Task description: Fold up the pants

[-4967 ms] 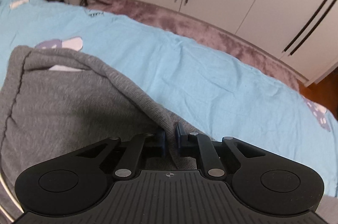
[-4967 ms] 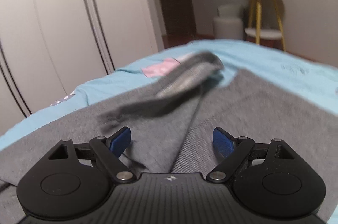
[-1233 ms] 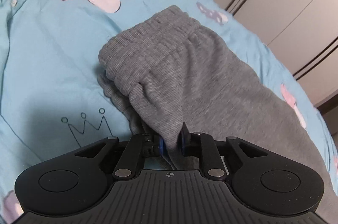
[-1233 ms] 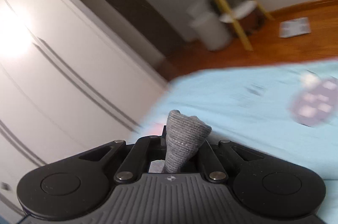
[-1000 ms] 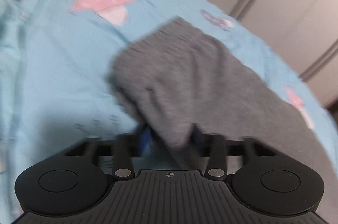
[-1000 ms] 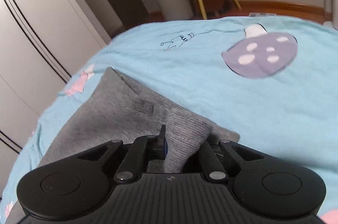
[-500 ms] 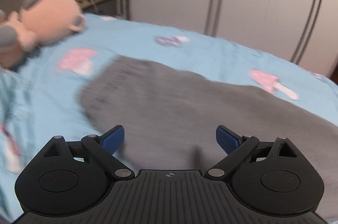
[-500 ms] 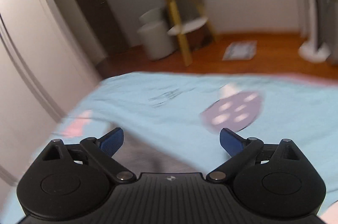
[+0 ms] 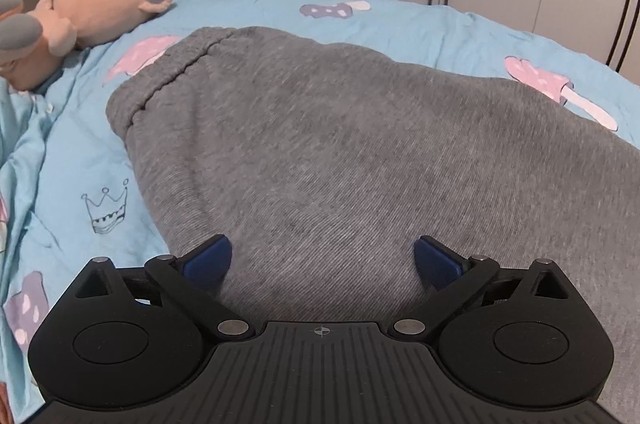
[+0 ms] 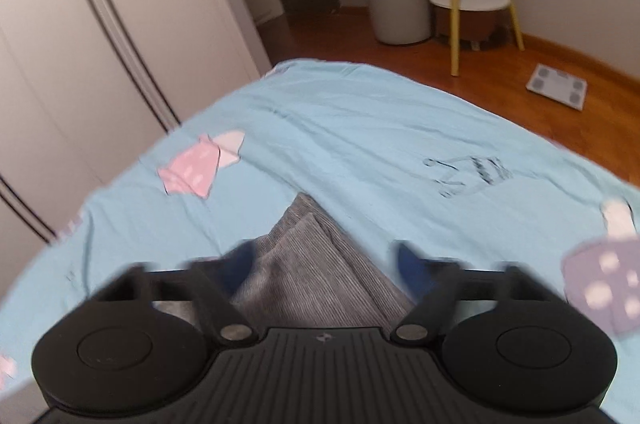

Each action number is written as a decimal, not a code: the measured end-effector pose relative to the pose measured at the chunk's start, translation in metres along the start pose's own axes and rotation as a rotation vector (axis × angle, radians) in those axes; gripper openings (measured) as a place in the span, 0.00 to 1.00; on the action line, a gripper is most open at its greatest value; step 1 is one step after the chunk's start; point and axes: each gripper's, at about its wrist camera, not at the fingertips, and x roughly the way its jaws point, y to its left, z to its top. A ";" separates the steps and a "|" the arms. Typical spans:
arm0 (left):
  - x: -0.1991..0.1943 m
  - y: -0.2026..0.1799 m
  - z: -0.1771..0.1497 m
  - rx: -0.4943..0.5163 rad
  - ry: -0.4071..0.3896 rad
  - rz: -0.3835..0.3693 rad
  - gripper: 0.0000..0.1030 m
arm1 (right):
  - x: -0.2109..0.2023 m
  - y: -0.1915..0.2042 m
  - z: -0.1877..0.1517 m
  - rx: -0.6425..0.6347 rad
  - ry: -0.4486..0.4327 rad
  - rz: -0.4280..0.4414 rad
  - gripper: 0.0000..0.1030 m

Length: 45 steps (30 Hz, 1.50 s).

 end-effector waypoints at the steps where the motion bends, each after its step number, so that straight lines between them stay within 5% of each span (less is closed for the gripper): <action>1: 0.001 0.001 0.000 -0.001 -0.001 -0.003 1.00 | 0.005 0.004 0.001 -0.015 0.008 0.005 0.22; 5: 0.000 0.002 -0.002 -0.010 -0.007 -0.015 1.00 | 0.017 0.020 0.001 -0.080 0.028 0.052 0.22; 7: -0.001 0.000 -0.002 -0.006 -0.008 -0.012 1.00 | 0.022 0.024 0.001 -0.086 0.037 0.060 0.42; 8: -0.001 -0.001 -0.002 -0.004 -0.008 -0.010 1.00 | 0.023 0.028 0.001 -0.106 0.024 0.046 0.40; 9: -0.001 0.000 -0.002 -0.005 -0.008 -0.011 1.00 | 0.022 0.033 0.002 -0.138 0.004 0.013 0.16; 10: -0.001 0.000 -0.002 -0.006 -0.008 -0.012 1.00 | 0.020 0.037 0.004 -0.164 -0.016 0.003 0.03; 16: -0.001 0.000 -0.002 -0.011 -0.013 -0.014 1.00 | -0.004 0.037 0.020 -0.132 -0.209 0.016 0.03; 19: -0.002 0.001 -0.002 -0.013 -0.014 -0.015 1.00 | 0.022 0.032 0.014 -0.150 -0.207 -0.135 0.04; 22: -0.006 0.002 -0.001 -0.008 -0.026 -0.013 1.00 | 0.056 0.015 0.005 -0.120 -0.019 -0.329 0.16; 24: -0.011 0.003 0.002 0.005 -0.049 0.000 1.00 | 0.029 0.009 -0.003 -0.043 -0.142 -0.301 0.21; 27: -0.017 0.002 0.015 0.054 -0.081 -0.007 1.00 | -0.024 0.018 -0.027 -0.020 -0.302 -0.173 0.65; 28: -0.019 0.002 0.021 0.068 -0.096 -0.019 1.00 | -0.039 0.021 -0.038 -0.016 -0.320 -0.098 0.71; 30: -0.022 0.003 0.038 0.085 -0.132 -0.041 1.00 | -0.056 0.021 -0.062 0.006 -0.295 0.051 0.71; 33: -0.017 0.007 0.071 0.076 -0.123 -0.174 1.00 | -0.045 0.005 -0.089 0.123 -0.155 0.176 0.76; 35: 0.002 0.013 0.090 0.037 -0.087 -0.262 1.00 | -0.023 -0.015 -0.100 0.220 -0.022 0.144 0.73; 37: 0.029 0.016 0.103 0.021 -0.012 -0.260 1.00 | -0.033 -0.027 -0.102 0.211 -0.085 0.108 0.66; 39: 0.057 0.015 0.111 0.020 0.046 -0.125 0.98 | -0.049 -0.025 -0.096 0.168 -0.143 -0.085 0.66; 40: 0.066 0.009 0.113 0.046 0.047 0.039 0.96 | -0.059 -0.024 -0.097 0.162 -0.176 -0.137 0.71; 41: 0.070 0.001 0.115 0.097 0.029 0.196 0.93 | -0.071 -0.022 -0.099 0.170 -0.206 -0.115 0.76; 42: 0.065 -0.007 0.115 0.129 -0.007 0.212 0.89 | -0.081 -0.019 -0.103 0.188 -0.219 -0.043 0.86; 43: 0.055 -0.015 0.114 0.158 -0.046 0.140 0.89 | -0.088 -0.016 -0.108 0.210 -0.217 0.034 0.91; 45: 0.030 -0.031 0.111 0.177 -0.079 -0.135 0.95 | -0.096 -0.005 -0.123 0.242 -0.180 0.155 0.95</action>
